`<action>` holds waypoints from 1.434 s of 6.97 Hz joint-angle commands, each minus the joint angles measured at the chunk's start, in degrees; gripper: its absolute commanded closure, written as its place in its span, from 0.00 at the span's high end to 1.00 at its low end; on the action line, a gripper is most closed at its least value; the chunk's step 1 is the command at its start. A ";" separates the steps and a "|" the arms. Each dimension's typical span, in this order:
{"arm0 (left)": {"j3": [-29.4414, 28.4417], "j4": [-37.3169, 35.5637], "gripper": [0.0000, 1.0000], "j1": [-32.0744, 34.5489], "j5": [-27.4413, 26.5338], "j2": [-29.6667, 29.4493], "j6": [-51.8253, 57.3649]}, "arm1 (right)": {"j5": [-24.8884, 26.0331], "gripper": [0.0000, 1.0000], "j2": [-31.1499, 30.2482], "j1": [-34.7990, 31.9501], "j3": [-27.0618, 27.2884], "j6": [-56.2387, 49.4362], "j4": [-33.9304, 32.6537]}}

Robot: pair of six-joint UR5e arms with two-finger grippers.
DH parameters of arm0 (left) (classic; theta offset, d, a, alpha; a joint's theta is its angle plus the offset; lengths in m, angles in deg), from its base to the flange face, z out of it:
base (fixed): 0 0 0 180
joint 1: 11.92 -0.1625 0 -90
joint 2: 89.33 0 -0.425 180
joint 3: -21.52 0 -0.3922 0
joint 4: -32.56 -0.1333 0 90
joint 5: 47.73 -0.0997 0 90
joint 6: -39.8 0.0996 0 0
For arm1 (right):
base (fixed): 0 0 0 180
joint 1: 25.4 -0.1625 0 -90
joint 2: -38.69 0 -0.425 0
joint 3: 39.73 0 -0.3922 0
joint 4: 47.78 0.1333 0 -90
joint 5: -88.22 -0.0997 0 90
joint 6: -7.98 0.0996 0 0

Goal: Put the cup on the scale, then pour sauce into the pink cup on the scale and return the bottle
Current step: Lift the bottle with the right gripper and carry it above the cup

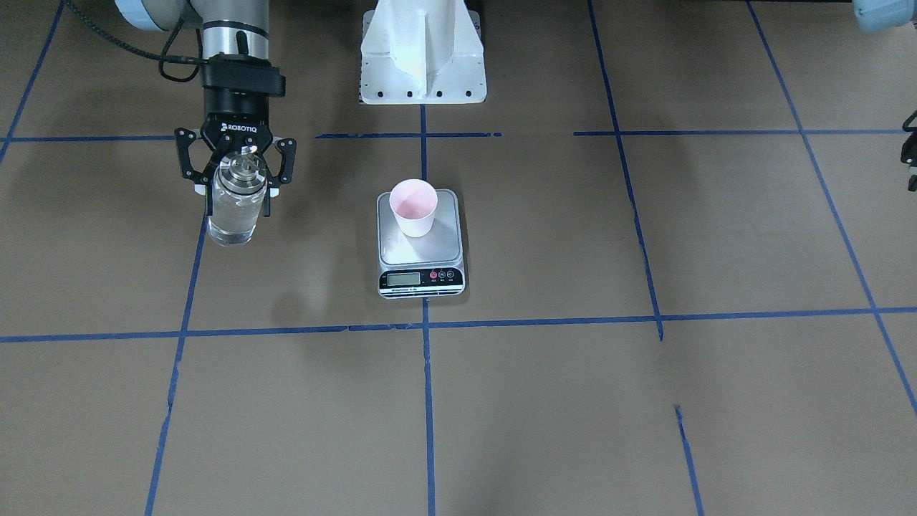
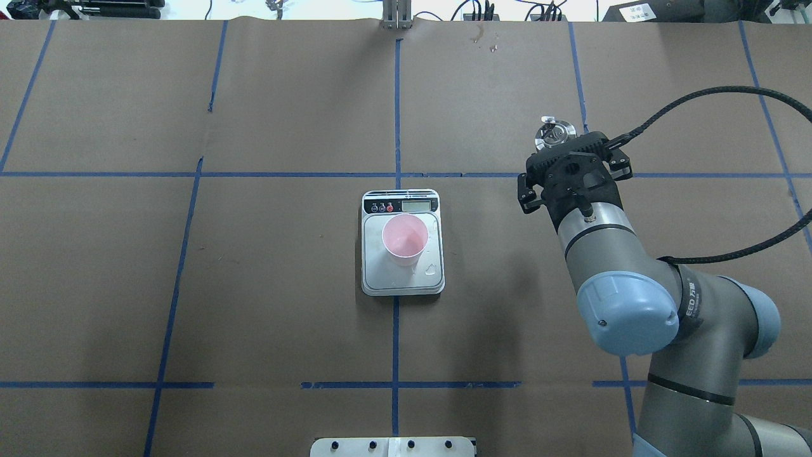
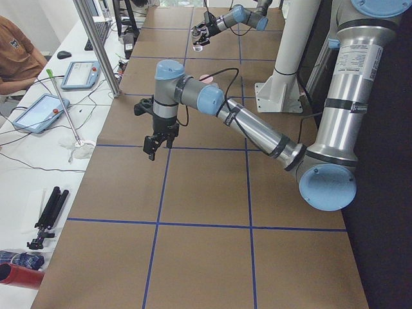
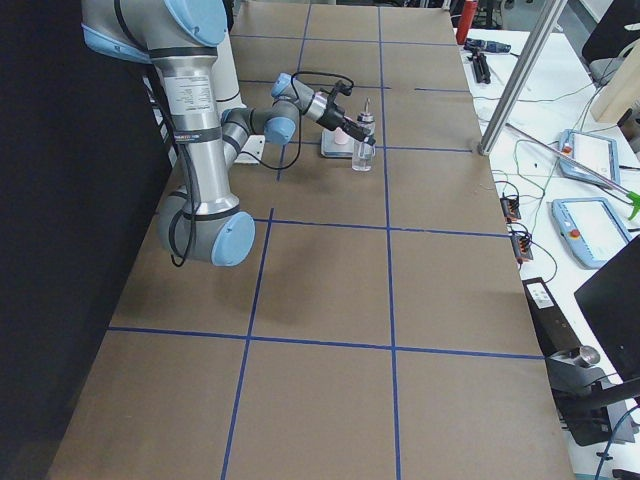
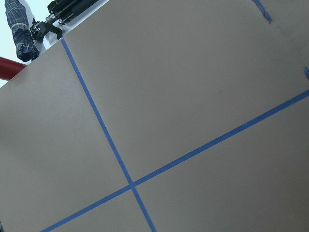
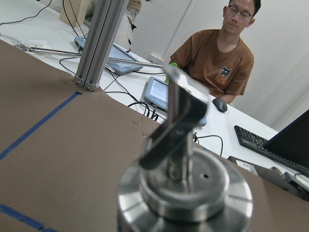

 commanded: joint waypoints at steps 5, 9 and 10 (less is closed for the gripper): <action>-21.10 15.76 1.00 7.80 13.23 4.21 1.28 | 11.16 0.00 5.75 3.98 -2.29 -20.24 -0.80; -26.86 19.78 1.00 7.80 13.23 4.38 1.23 | 16.43 0.00 5.75 6.60 -4.74 -25.09 -0.89; -26.69 19.87 1.00 7.80 13.23 4.38 1.23 | 18.80 0.00 5.75 8.44 -5.97 -25.09 -0.89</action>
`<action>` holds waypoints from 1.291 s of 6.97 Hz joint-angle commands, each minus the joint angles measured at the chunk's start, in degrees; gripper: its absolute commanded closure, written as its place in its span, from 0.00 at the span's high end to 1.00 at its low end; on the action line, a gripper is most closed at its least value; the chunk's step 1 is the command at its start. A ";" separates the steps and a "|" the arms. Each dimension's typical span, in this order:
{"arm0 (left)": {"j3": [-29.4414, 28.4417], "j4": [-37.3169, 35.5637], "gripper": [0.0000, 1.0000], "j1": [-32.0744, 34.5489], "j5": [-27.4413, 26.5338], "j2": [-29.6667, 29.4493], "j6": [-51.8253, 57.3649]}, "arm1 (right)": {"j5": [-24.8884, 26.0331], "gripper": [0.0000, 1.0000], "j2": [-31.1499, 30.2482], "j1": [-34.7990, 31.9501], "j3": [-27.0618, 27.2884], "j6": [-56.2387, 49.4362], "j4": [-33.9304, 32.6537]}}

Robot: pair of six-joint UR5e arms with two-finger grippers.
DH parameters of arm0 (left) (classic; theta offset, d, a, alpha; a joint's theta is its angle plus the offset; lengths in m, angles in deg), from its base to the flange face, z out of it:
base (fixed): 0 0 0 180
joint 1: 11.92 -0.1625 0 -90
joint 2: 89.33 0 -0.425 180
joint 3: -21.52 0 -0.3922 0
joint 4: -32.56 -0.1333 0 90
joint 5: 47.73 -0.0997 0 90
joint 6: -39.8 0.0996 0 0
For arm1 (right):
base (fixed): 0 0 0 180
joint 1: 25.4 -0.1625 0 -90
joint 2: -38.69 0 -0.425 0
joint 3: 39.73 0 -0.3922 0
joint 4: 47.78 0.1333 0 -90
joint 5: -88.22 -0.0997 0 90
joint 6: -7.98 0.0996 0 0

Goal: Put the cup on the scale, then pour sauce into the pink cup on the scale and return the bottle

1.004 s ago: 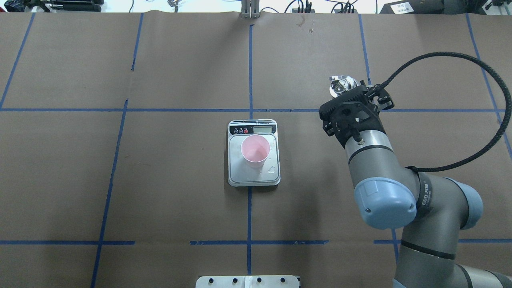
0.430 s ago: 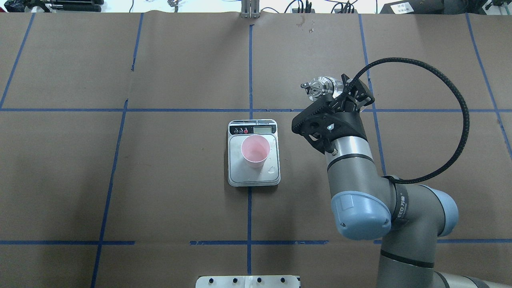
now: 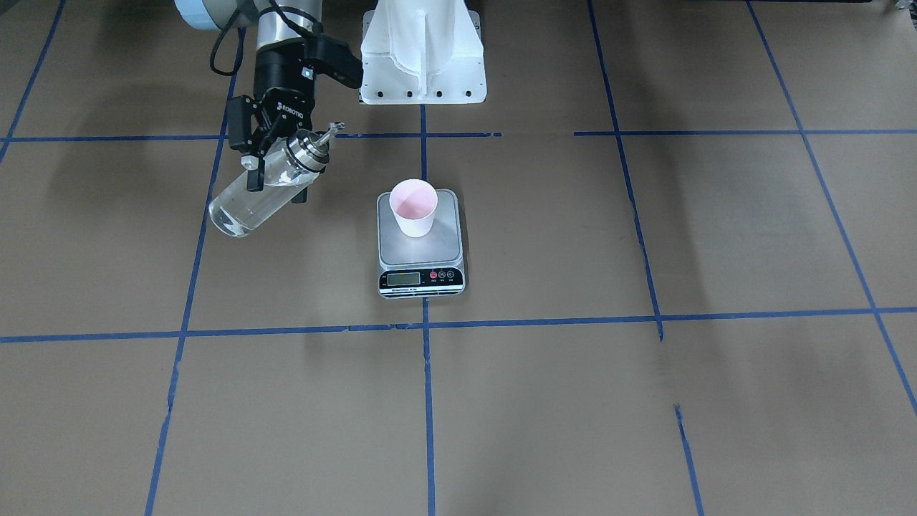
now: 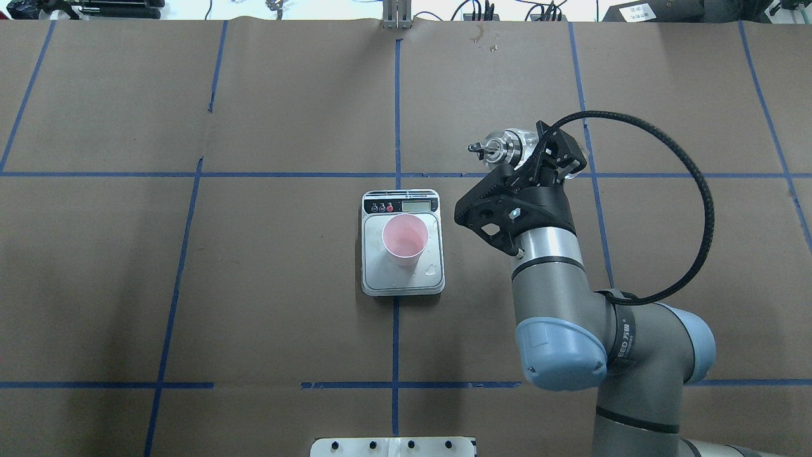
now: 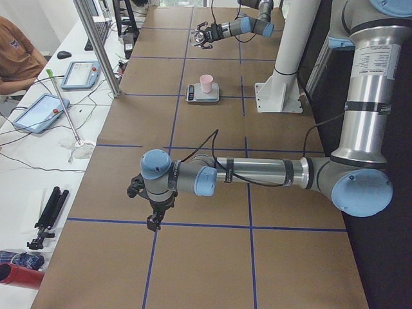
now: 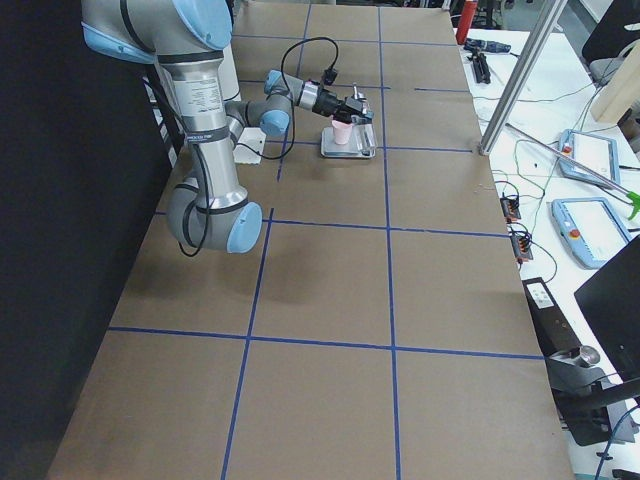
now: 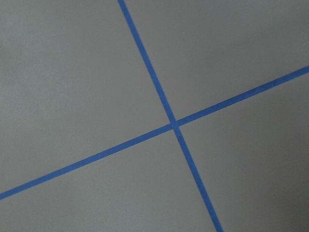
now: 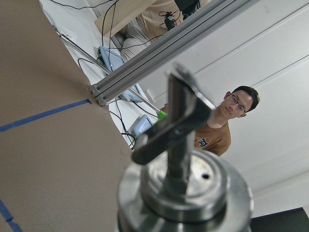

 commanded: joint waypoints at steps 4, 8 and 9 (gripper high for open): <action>0.07 0.25 1.00 0.01 -0.11 0.10 0.04 | 5.56 0.00 0.21 4.18 -6.83 -0.26 0.00; -0.28 0.34 1.00 0.01 -0.20 0.01 0.04 | 7.85 0.00 4.08 4.62 -13.25 -0.35 -0.09; -0.19 0.25 1.00 0.01 -0.20 0.01 0.04 | 8.03 0.00 3.99 4.62 -13.52 -0.44 -0.09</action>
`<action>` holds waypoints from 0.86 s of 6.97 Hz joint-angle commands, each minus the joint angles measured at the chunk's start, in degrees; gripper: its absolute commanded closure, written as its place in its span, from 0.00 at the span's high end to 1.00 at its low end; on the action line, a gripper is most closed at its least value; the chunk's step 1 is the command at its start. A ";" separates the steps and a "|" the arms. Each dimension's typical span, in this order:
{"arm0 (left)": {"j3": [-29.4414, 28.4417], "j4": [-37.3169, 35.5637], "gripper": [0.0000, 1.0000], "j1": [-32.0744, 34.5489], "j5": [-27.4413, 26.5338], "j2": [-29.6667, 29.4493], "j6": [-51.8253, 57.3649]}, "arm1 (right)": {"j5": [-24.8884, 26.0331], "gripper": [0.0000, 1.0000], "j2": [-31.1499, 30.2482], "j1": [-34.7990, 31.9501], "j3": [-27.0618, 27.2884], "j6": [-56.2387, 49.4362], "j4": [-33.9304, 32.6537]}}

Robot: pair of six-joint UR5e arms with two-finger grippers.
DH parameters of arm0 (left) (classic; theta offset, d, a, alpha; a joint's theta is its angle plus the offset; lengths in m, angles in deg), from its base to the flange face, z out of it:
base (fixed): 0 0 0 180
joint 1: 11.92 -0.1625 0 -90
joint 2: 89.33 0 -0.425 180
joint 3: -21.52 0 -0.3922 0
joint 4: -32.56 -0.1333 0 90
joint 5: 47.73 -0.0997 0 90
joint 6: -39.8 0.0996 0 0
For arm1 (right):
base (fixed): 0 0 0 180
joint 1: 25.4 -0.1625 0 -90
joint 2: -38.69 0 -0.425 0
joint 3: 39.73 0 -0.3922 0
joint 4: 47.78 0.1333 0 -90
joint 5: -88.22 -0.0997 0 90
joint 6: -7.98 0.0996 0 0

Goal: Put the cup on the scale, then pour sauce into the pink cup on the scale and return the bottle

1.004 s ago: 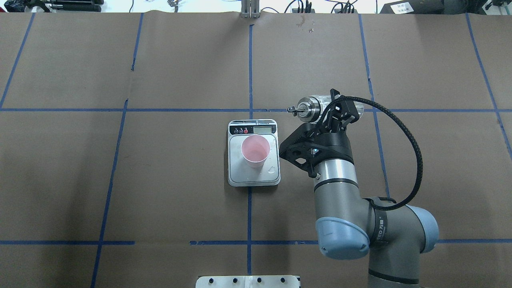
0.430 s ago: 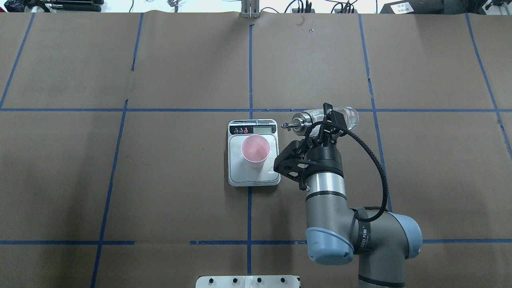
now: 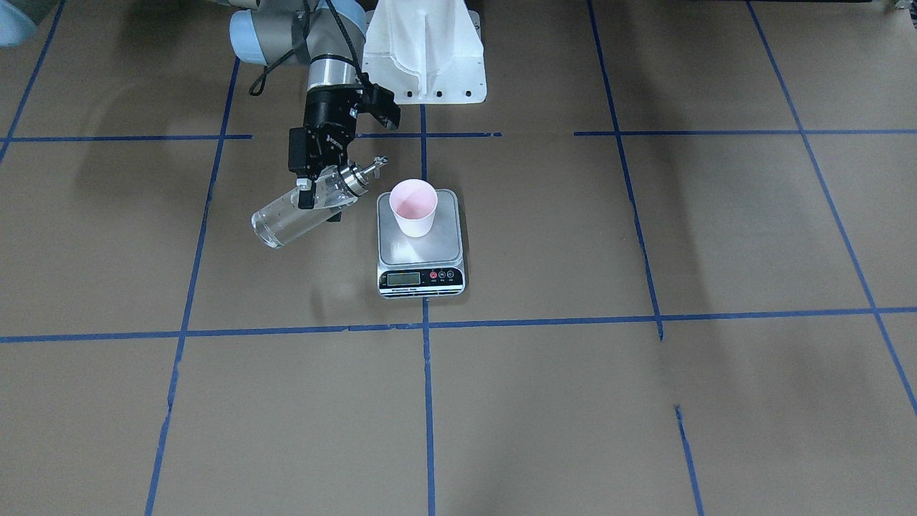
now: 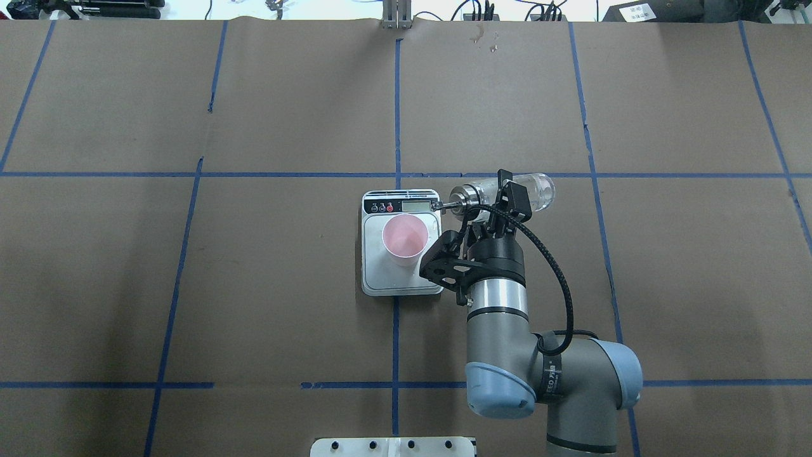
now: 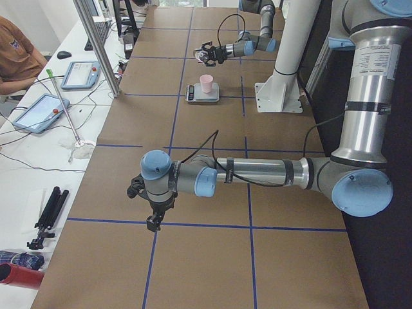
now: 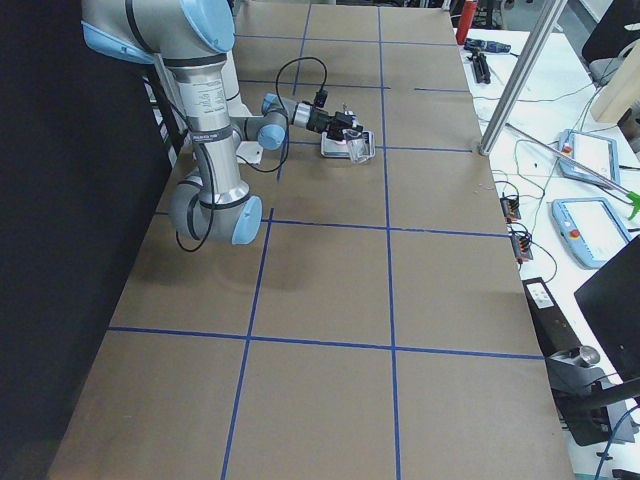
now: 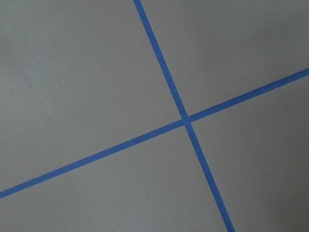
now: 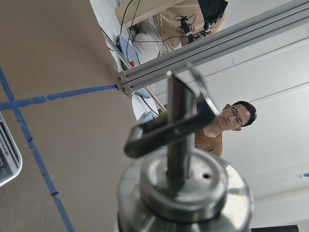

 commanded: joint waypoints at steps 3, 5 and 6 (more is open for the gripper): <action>-0.34 -0.03 1.00 -0.09 -0.18 -0.36 0.00 | 4.82 0.00 0.34 -0.09 -1.99 -7.54 -0.11; -0.26 -0.12 1.00 -0.09 -0.18 -0.36 -0.09 | 7.45 0.00 0.34 -0.09 -2.07 -11.58 -2.12; -0.26 -0.12 1.00 0.00 -0.18 -0.36 -0.09 | 8.34 0.00 0.34 -0.09 -2.16 -12.57 -2.74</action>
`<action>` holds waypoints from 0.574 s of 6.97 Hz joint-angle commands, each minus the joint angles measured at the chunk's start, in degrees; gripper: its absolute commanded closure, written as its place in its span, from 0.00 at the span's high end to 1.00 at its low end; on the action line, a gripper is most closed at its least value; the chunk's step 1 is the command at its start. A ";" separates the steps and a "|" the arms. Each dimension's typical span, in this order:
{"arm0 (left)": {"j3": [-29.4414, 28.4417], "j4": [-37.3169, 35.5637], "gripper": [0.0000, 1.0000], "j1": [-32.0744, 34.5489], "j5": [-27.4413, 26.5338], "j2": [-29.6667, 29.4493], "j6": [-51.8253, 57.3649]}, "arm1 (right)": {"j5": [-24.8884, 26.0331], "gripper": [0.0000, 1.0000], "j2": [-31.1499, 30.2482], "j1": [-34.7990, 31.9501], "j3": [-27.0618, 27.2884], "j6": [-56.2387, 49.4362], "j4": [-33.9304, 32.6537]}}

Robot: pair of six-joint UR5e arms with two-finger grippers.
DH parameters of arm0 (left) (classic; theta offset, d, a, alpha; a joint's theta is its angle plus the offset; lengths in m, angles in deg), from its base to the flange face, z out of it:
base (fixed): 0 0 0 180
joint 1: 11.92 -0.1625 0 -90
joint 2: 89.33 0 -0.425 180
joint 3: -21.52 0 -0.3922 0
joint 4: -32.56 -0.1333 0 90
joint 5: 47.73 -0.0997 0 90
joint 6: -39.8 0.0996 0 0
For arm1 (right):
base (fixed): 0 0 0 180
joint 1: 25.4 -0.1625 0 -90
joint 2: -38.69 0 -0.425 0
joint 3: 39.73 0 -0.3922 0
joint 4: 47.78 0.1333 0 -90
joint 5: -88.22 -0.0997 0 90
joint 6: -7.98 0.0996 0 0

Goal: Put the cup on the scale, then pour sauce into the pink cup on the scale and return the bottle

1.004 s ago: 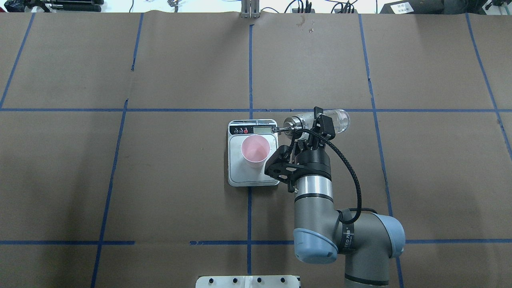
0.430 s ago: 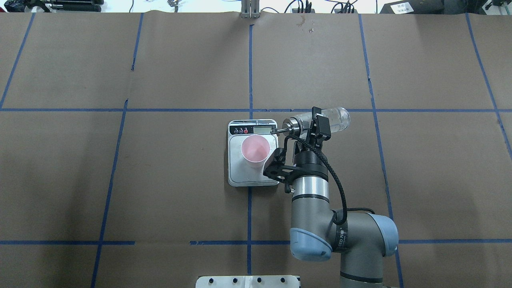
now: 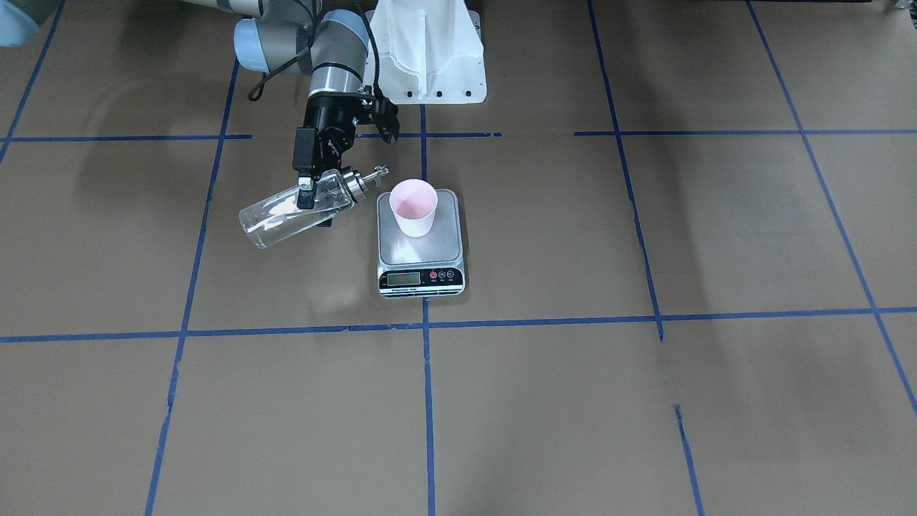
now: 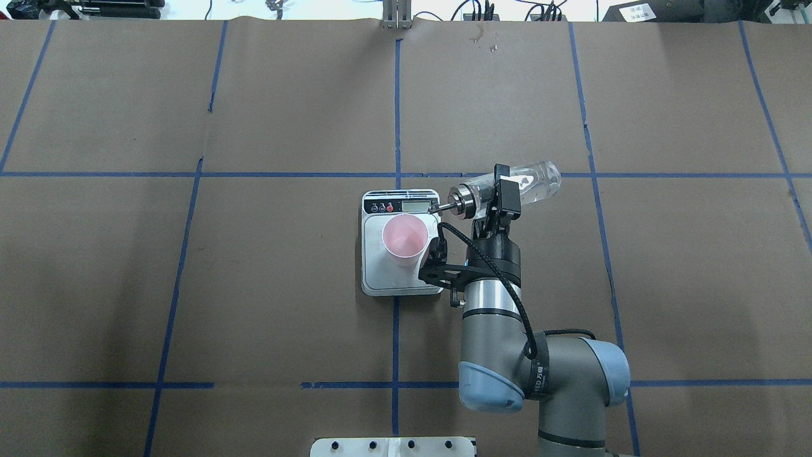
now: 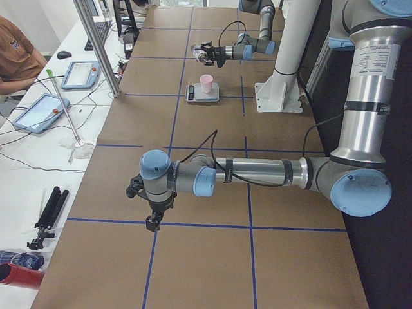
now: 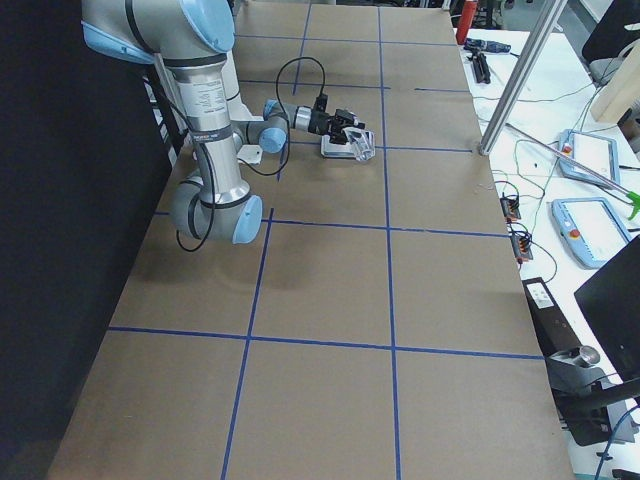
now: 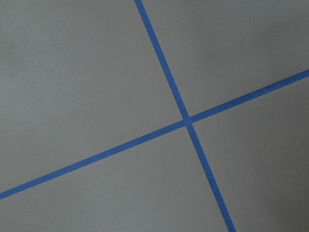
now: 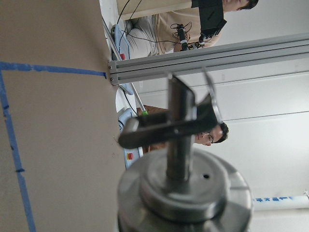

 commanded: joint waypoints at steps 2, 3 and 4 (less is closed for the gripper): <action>-0.06 -0.03 1.00 -0.01 -0.01 0.08 -0.03 | 3.26 0.00 0.03 0.00 -0.44 -4.95 -2.69; -0.06 -0.03 1.00 -0.01 -0.01 -0.01 -0.03 | 5.35 0.00 0.03 0.00 -0.62 -7.75 -3.04; -0.06 -0.03 1.00 -0.01 -0.01 -0.01 -0.03 | 5.63 0.00 0.03 0.00 -1.23 -8.21 -3.04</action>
